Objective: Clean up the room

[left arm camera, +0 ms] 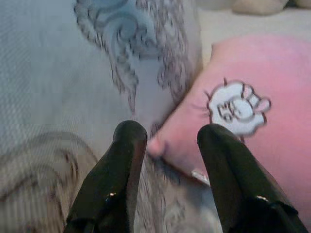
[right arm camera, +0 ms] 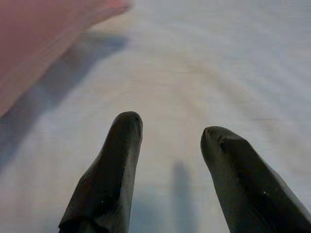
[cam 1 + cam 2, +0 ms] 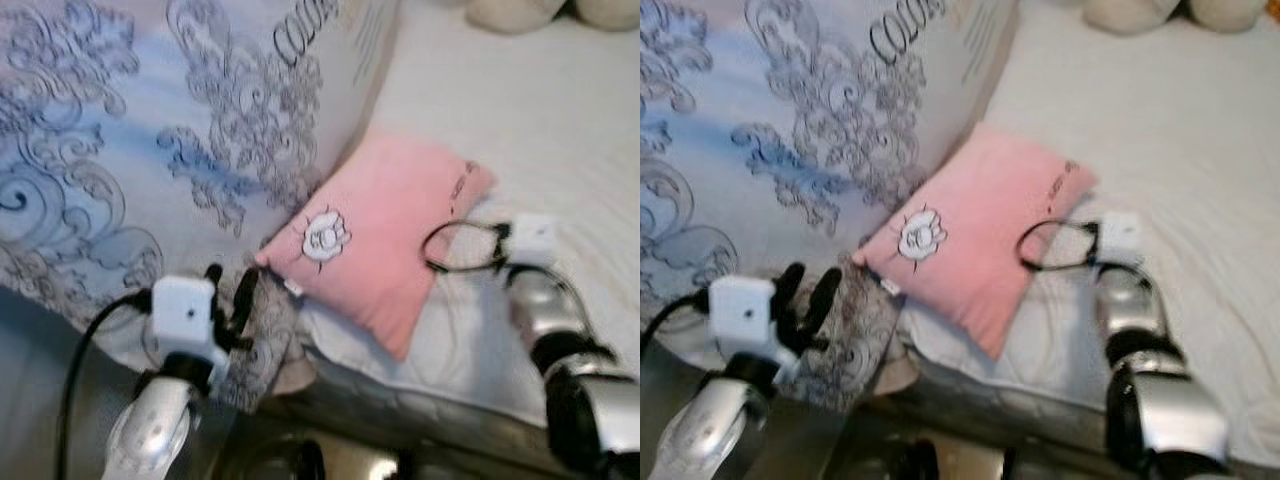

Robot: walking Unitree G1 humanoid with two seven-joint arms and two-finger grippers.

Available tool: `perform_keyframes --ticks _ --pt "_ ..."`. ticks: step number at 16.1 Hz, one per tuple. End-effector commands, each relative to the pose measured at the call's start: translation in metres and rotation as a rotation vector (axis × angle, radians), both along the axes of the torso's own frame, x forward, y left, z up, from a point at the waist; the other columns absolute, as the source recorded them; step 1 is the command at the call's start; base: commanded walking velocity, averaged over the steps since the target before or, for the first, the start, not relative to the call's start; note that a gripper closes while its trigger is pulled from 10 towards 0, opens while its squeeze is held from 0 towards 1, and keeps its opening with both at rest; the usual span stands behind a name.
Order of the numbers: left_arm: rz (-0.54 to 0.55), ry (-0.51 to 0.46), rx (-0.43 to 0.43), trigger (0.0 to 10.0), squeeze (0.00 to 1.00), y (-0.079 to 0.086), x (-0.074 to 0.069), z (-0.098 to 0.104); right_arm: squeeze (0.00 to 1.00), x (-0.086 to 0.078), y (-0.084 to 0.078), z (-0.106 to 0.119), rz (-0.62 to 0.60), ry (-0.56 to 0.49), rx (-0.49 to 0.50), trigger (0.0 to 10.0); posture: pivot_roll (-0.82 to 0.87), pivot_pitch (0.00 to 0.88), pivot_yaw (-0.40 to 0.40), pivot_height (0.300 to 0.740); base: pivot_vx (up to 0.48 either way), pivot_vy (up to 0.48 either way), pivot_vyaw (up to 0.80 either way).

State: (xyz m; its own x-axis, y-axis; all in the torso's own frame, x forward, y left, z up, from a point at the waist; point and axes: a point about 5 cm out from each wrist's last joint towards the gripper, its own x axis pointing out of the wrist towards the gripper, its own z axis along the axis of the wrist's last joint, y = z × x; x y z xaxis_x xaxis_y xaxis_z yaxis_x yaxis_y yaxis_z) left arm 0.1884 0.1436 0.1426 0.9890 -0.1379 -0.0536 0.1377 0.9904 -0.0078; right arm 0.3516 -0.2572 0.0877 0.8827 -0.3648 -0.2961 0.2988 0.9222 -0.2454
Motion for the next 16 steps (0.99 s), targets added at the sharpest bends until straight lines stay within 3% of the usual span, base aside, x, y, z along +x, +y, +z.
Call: perform_keyframes --ticks 1,5,7,10,11,13,15,16 --pt "0.008 0.006 0.003 10.0 0.00 0.000 -0.003 0.003 0.00 0.006 0.008 0.004 0.030 -0.001 0.013 10.0 0.17 0.247 0.124 0.740 0.000 0.000 0.00" --pt "0.027 0.031 -0.018 10.0 0.00 -0.007 -0.012 0.007 0.00 0.027 0.037 0.026 0.165 -0.026 0.004 10.0 0.19 0.261 0.100 0.740 0.000 0.000 0.00" --pt "0.035 0.046 -0.022 10.0 0.00 -0.008 -0.018 0.009 0.00 0.031 0.053 0.027 0.232 0.001 0.053 10.0 0.20 0.269 0.087 0.740 0.000 0.000 0.00" --pt "0.042 0.050 -0.025 10.0 0.00 -0.012 -0.022 0.012 0.00 0.033 0.100 0.021 0.400 0.017 0.161 10.0 0.21 0.275 0.082 0.740 0.000 0.000 0.00" --pt "0.042 0.050 -0.025 10.0 0.00 -0.014 -0.021 0.012 0.00 0.033 0.124 0.021 0.499 0.021 0.210 10.0 0.21 0.273 0.079 0.740 0.000 0.000 0.00" --pt "0.043 0.050 -0.029 10.0 0.00 -0.016 -0.019 0.012 0.00 0.032 0.150 0.024 0.622 0.019 0.281 10.0 0.20 0.270 0.074 0.740 0.000 0.000 0.00" --pt "0.034 0.050 -0.044 10.0 0.00 -0.022 -0.017 0.012 0.00 0.037 0.174 0.046 0.802 -0.046 0.349 10.0 0.18 0.269 0.073 0.740 0.000 0.000 0.00" --pt "0.032 0.050 -0.048 10.0 0.00 -0.023 -0.015 0.012 0.00 0.039 0.177 0.054 0.841 -0.072 0.344 10.0 0.17 0.266 0.073 0.740 0.000 0.000 0.00"
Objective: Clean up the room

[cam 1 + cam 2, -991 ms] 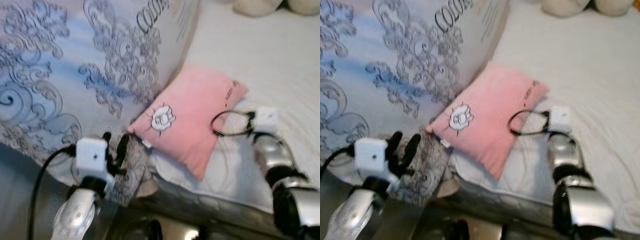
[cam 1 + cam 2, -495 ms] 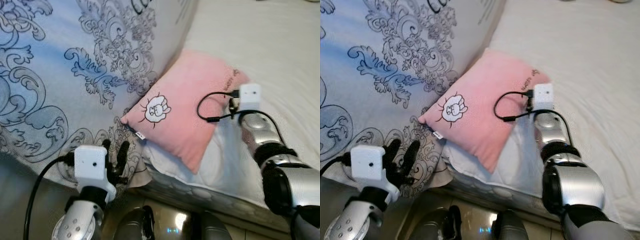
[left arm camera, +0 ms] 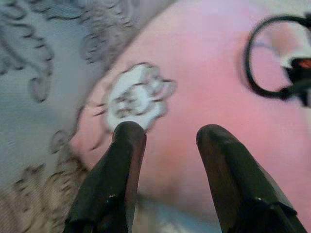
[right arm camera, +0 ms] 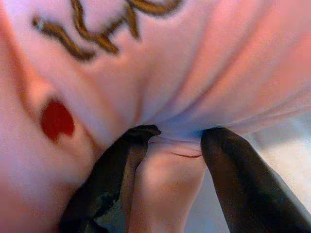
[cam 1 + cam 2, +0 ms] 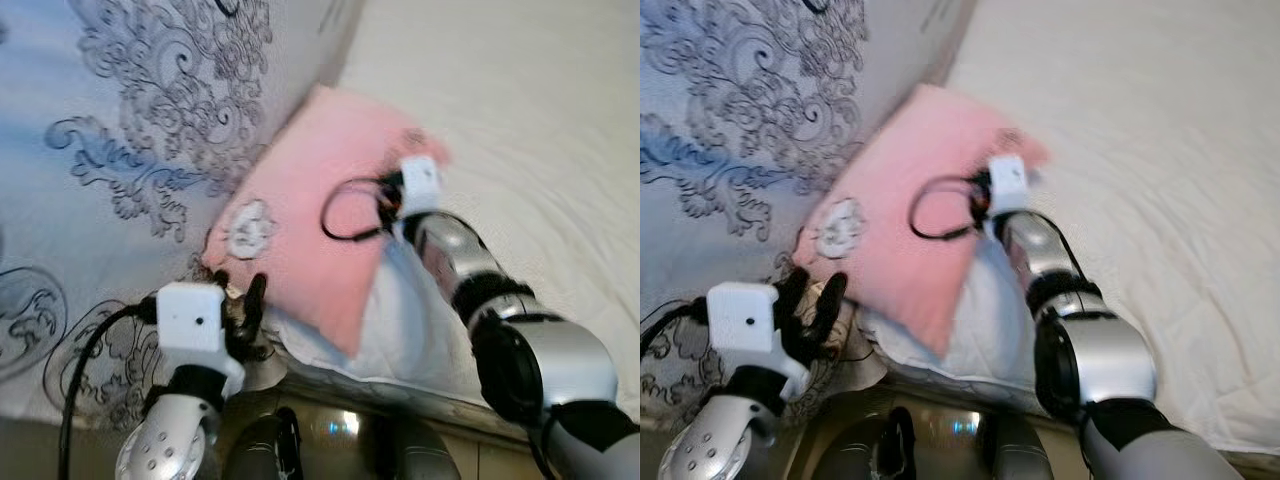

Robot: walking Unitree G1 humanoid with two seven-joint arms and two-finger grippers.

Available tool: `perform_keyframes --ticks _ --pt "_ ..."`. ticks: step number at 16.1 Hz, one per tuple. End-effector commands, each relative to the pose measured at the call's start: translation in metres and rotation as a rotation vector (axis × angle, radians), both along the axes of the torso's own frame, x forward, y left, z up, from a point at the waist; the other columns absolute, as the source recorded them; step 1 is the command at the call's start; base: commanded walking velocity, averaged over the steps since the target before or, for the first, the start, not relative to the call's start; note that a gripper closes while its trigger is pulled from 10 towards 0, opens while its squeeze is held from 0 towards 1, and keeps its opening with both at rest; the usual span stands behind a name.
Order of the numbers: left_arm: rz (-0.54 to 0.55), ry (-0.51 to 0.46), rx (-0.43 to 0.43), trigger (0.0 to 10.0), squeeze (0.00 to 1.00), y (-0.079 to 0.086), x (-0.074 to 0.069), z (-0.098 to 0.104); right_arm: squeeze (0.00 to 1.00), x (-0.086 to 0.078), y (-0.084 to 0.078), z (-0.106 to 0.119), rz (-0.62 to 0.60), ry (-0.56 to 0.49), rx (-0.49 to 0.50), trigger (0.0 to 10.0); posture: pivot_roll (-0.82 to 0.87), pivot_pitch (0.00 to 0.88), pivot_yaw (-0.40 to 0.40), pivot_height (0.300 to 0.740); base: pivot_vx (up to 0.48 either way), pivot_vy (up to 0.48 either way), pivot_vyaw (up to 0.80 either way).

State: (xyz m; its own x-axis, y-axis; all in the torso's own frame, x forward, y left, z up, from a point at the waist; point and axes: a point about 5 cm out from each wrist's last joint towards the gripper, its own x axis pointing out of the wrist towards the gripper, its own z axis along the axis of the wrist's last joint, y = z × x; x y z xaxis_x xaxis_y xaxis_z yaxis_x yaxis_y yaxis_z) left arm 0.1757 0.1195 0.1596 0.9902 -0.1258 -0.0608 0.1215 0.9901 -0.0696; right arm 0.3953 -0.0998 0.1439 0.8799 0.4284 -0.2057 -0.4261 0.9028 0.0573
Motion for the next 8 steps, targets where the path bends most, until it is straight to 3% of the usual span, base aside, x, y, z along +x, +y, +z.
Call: perform_keyframes --ticks 1,2,3,4,6,8 --pt "0.014 0.036 0.009 10.0 0.00 0.000 -0.001 -0.006 0.00 0.001 0.018 0.013 0.096 -0.062 -0.009 10.0 0.17 0.264 0.073 0.740 0.000 0.000 0.00" --pt "0.014 0.036 0.007 10.0 0.00 -0.001 -0.001 -0.006 0.00 0.004 0.016 0.021 0.104 -0.107 -0.047 10.0 0.17 0.264 0.073 0.740 0.000 0.000 0.00" --pt "0.007 0.035 -0.007 10.0 0.00 -0.004 0.001 -0.006 0.00 0.010 0.014 0.045 0.145 -0.271 -0.291 10.0 0.15 0.257 0.074 0.740 0.000 0.000 0.00" --pt "0.000 0.033 -0.014 10.0 0.00 -0.007 0.002 -0.006 0.00 0.011 0.013 0.050 0.178 -0.312 -0.409 10.0 0.14 0.255 0.074 0.740 0.000 0.000 0.00" --pt "-0.008 0.032 -0.019 10.0 0.00 -0.010 0.004 -0.007 0.00 0.010 0.011 0.043 0.200 -0.296 -0.476 10.0 0.13 0.246 0.069 0.740 0.000 0.000 0.00" --pt "-0.007 0.028 -0.020 10.0 0.00 -0.010 0.007 -0.007 0.00 0.002 0.002 0.011 0.219 -0.209 -0.554 10.0 0.13 0.244 0.069 0.740 0.000 0.000 0.00"
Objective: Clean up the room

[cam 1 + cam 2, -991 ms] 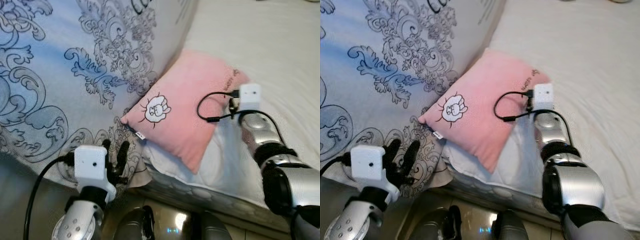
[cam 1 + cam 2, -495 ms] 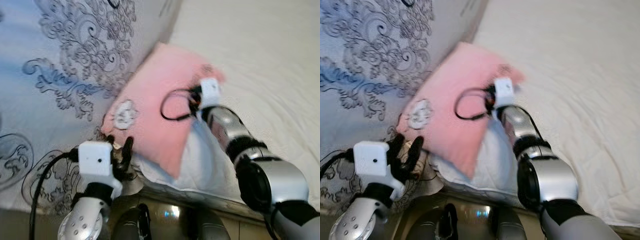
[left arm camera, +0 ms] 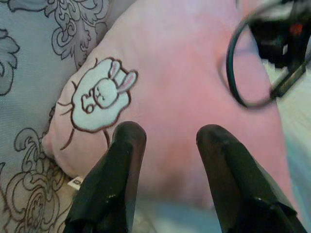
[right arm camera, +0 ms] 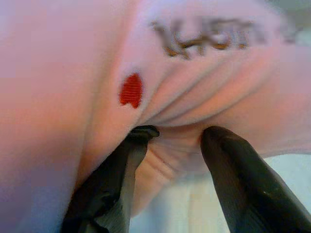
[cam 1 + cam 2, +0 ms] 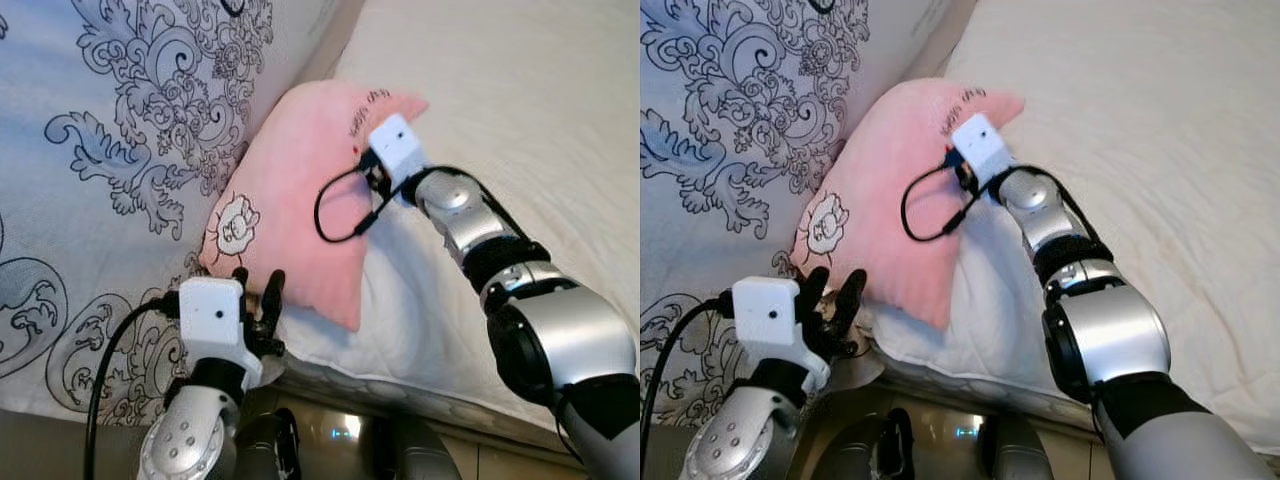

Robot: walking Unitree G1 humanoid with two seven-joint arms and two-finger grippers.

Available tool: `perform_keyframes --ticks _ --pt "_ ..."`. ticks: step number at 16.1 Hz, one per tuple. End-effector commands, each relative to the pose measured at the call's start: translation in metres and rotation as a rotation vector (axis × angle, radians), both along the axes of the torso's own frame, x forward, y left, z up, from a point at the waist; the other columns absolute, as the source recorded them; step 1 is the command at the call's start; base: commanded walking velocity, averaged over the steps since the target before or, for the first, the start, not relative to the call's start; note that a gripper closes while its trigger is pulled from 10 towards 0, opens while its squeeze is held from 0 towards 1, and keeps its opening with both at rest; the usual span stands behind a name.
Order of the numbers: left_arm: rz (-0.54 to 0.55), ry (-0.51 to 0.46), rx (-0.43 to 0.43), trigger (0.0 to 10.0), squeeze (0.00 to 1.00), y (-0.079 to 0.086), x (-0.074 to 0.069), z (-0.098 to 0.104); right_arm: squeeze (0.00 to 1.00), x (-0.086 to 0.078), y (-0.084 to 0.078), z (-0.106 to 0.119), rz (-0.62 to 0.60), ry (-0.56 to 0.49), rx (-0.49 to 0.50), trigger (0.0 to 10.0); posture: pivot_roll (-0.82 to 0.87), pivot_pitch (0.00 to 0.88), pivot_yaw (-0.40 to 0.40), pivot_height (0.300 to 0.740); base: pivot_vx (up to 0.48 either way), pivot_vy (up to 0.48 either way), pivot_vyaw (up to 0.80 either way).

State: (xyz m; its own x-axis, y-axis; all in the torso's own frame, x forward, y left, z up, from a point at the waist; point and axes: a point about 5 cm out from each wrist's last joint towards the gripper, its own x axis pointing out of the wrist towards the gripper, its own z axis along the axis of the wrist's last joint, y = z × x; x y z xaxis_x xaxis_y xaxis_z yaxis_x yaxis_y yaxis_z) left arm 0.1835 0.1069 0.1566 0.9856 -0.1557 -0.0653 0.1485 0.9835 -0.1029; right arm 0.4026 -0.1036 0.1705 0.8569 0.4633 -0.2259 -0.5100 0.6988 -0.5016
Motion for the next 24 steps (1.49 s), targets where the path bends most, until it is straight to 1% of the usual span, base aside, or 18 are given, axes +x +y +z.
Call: perform_keyframes --ticks 1,2,3,6,7,9,11,12,13,15,16,18,19,20,21,22,23,24 --pt "0.022 0.018 0.013 10.0 0.00 0.003 0.000 -0.004 0.00 -0.010 0.001 -0.028 0.032 0.070 -0.085 10.0 0.13 0.246 0.070 0.740 0.000 0.000 0.00" --pt "0.022 0.017 0.013 10.0 0.00 0.003 0.000 -0.004 0.00 -0.011 -0.001 -0.031 0.029 0.073 -0.101 10.0 0.13 0.247 0.070 0.740 0.000 0.000 0.00" --pt "0.022 0.015 0.013 10.0 0.00 0.003 0.000 -0.004 0.00 -0.008 -0.014 -0.028 -0.056 0.064 -0.076 10.0 0.13 0.249 0.071 0.740 0.000 0.000 0.00" --pt "0.019 0.014 0.010 10.0 0.00 0.003 0.005 -0.007 0.00 0.002 -0.035 -0.010 -0.234 0.087 0.193 10.0 0.10 0.216 0.067 0.740 0.000 0.000 0.00" --pt "0.015 -0.006 0.005 10.0 0.00 0.002 0.013 -0.007 0.00 0.003 -0.042 -0.005 -0.277 0.136 0.368 10.0 0.09 0.180 0.064 0.740 0.000 0.000 0.00" --pt "0.011 -0.043 0.004 10.0 0.00 0.002 0.029 -0.005 0.00 0.005 -0.049 0.000 -0.282 0.155 0.454 10.0 0.07 0.118 0.058 0.740 0.000 0.000 0.00" --pt "0.012 -0.090 0.008 10.0 0.00 0.003 0.043 -0.001 0.00 0.008 -0.060 0.018 -0.271 0.093 0.528 10.0 0.04 0.063 0.049 0.740 0.000 0.000 0.00" --pt "0.021 -0.113 0.011 10.0 0.00 0.006 0.049 0.000 0.00 0.008 -0.067 0.028 -0.259 0.024 0.541 10.0 0.01 0.010 0.048 0.740 0.000 0.000 0.00" --pt "0.027 -0.128 0.016 10.0 0.00 0.011 0.057 -0.001 0.00 0.006 -0.075 0.031 -0.267 -0.050 0.557 10.0 -0.02 0.000 0.051 0.740 0.000 0.000 0.00" --pt "0.039 -0.147 0.028 10.0 0.00 0.020 0.065 -0.002 0.00 -0.014 -0.084 0.020 -0.245 -0.203 0.482 10.0 -0.05 0.000 0.059 0.740 0.000 0.000 0.00" --pt "0.042 -0.150 0.031 10.0 0.00 0.021 0.066 -0.003 0.00 -0.021 -0.085 0.018 -0.243 -0.223 0.477 10.0 -0.05 0.000 0.059 0.740 0.000 0.000 0.00" --pt "0.081 -0.149 0.054 10.0 0.00 0.036 0.071 -0.011 0.00 -0.059 -0.096 0.000 -0.350 -0.285 0.515 10.0 -0.11 0.000 0.074 0.740 0.000 0.000 0.00" --pt "0.088 -0.142 0.057 10.0 0.00 0.039 0.071 -0.014 0.00 -0.070 -0.096 -0.006 -0.362 -0.281 0.524 10.0 -0.11 0.000 0.074 0.740 0.000 0.000 0.00" --pt "0.106 -0.104 0.109 10.0 0.00 0.057 0.065 -0.028 0.00 -0.106 -0.095 -0.031 -0.410 -0.289 0.444 10.0 -0.13 0.000 0.090 0.740 0.000 0.000 0.00" --pt "0.098 -0.099 0.127 10.0 1.00 0.063 0.062 -0.030 0.00 -0.116 -0.096 -0.042 -0.433 -0.256 0.467 10.0 -0.13 0.000 0.096 0.740 0.000 0.000 0.00" --pt "0.048 -0.083 0.144 10.0 1.00 0.071 0.053 -0.038 1.00 -0.136 -0.101 -0.057 -0.482 -0.203 0.503 10.0 -0.14 0.000 0.109 0.740 0.000 0.000 0.00" --pt "0.013 -0.060 0.131 10.0 1.00 0.076 0.045 -0.045 1.00 -0.151 -0.105 -0.063 -0.515 -0.182 0.522 10.0 -0.15 0.000 0.113 0.740 0.000 0.000 0.00" --pt "-0.004 -0.050 0.120 10.0 1.00 0.077 0.042 -0.049 1.00 -0.157 -0.106 -0.064 -0.537 -0.173 0.529 10.0 -0.15 0.000 0.113 0.740 0.000 0.000 0.00"
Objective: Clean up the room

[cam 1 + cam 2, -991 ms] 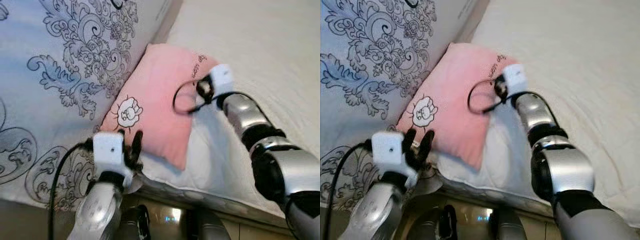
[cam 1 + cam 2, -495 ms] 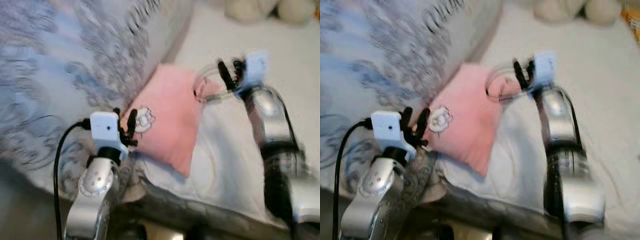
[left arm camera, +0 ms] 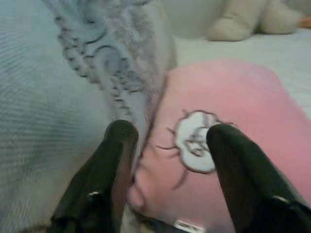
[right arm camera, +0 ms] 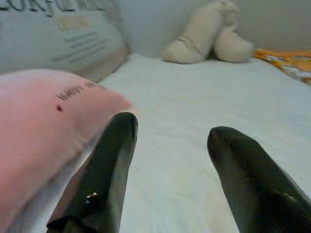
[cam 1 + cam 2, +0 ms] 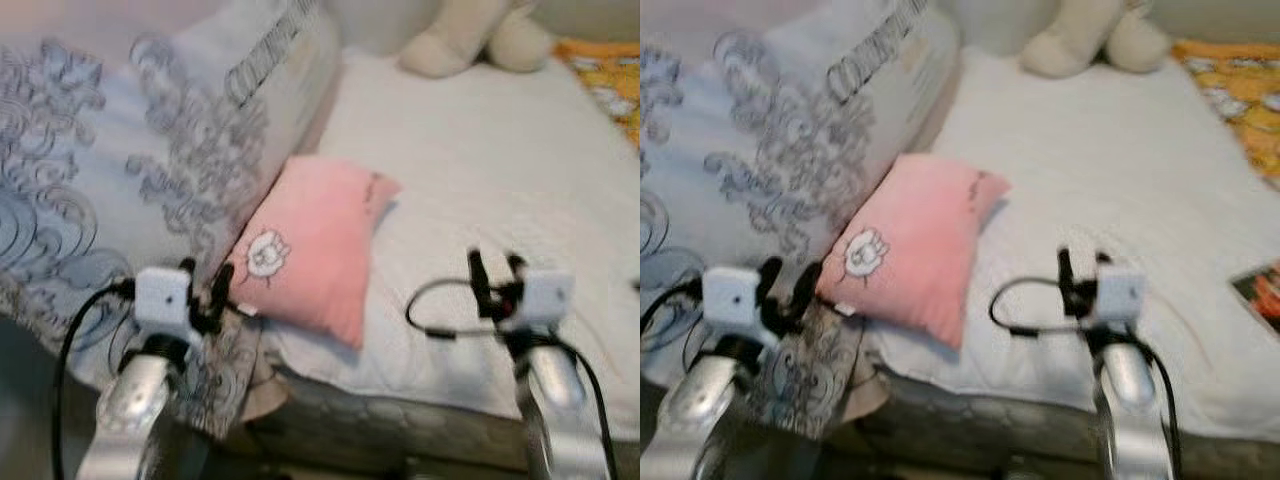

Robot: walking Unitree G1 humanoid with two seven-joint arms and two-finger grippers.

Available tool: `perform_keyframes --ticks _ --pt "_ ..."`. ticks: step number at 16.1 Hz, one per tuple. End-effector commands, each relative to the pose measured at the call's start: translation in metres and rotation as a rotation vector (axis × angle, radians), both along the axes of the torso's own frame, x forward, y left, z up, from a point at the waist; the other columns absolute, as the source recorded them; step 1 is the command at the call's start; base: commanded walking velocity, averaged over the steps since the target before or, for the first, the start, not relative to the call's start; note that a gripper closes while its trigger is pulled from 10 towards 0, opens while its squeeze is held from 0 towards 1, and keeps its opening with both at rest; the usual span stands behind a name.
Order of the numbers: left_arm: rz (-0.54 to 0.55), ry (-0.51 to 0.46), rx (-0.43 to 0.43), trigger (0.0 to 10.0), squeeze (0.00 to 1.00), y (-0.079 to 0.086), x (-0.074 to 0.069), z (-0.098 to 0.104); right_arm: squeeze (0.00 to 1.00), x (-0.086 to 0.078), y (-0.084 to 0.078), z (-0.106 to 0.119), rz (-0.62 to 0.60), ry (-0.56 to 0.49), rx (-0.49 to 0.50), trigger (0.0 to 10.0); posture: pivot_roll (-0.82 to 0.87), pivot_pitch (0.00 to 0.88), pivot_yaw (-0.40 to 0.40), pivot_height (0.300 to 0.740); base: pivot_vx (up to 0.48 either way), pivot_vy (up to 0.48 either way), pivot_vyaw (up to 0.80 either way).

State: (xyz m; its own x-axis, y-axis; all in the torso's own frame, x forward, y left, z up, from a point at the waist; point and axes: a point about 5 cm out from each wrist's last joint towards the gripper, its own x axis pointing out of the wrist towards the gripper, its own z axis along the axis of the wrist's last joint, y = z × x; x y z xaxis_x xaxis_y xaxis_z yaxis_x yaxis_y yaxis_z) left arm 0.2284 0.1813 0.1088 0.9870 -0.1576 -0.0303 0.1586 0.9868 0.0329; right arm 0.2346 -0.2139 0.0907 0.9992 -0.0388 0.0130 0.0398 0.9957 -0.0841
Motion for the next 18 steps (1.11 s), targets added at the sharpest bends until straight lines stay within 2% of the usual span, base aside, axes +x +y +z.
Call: perform_keyframes --ticks 1,2,4,5,6,7,9,10,11,12,14,16,18 --pt "-0.018 0.036 -0.019 10.0 1.00 0.003 -0.005 -0.013 1.00 0.003 0.005 0.005 0.007 -0.009 0.008 10.0 -0.16 0.000 0.115 0.740 0.000 0.000 0.00" --pt "-0.015 0.047 -0.033 10.0 1.00 0.001 -0.001 -0.020 1.00 0.003 0.007 -0.004 0.009 0.027 -0.002 10.0 -0.16 0.000 0.117 0.740 0.000 0.000 0.00" --pt "-0.013 0.046 -0.052 10.0 1.00 -0.004 0.004 -0.022 1.00 0.009 0.009 -0.004 0.012 0.023 0.022 10.0 -0.17 0.000 0.121 0.740 0.000 0.000 0.00" --pt "-0.009 0.049 -0.077 10.0 1.00 -0.005 0.005 -0.023 1.00 0.011 0.008 -0.005 -0.001 0.040 0.091 10.0 -0.17 0.000 0.120 0.740 0.000 0.000 0.00" --pt "0.020 0.054 -0.108 10.0 1.00 -0.003 0.006 -0.025 1.00 0.014 0.007 -0.010 -0.036 0.081 0.231 10.0 -0.16 0.000 0.116 0.740 0.000 0.000 0.00" --pt "0.037 0.056 -0.128 10.0 1.00 -0.001 0.007 -0.026 1.00 0.014 0.010 -0.013 -0.021 0.090 0.255 10.0 -0.16 0.000 0.116 0.740 0.000 0.000 0.00" --pt "0.031 0.062 -0.121 10.0 1.00 -0.001 0.010 -0.030 1.00 0.015 0.021 -0.014 0.056 0.106 0.147 10.0 -0.16 0.000 0.112 0.740 0.000 0.000 0.00" --pt "0.009 0.055 -0.143 10.0 0.86 -0.003 0.012 -0.029 1.00 0.016 0.026 -0.015 0.091 0.113 0.042 10.0 -0.16 0.000 0.112 0.740 0.000 0.000 0.00" --pt "-0.016 0.043 -0.151 10.0 0.00 -0.008 0.014 -0.027 0.00 0.018 0.030 -0.015 0.111 0.128 -0.035 10.0 -0.16 0.000 0.109 0.740 0.000 -0.307 0.00" --pt "-0.050 0.037 -0.147 10.0 0.00 -0.014 0.016 -0.026 0.00 0.023 0.032 -0.016 0.123 0.168 -0.051 10.0 -0.16 0.000 0.107 0.740 0.000 -0.480 0.00" --pt "-0.049 0.035 -0.181 10.0 0.00 -0.018 0.017 -0.027 0.00 0.028 0.030 -0.017 0.110 0.185 -0.060 10.0 -0.16 0.000 0.095 0.740 0.000 -0.480 0.00" --pt "-0.039 0.032 -0.228 10.0 0.00 -0.025 0.020 -0.029 0.00 0.030 0.025 -0.014 0.104 0.169 -0.047 10.0 -0.18 0.000 0.080 0.740 0.000 -0.480 0.00" --pt "-0.051 0.039 -0.241 10.0 0.00 -0.029 0.022 -0.031 0.00 0.029 0.028 -0.012 0.119 0.158 -0.036 10.0 -0.19 0.000 0.082 0.740 0.000 -0.480 0.00"
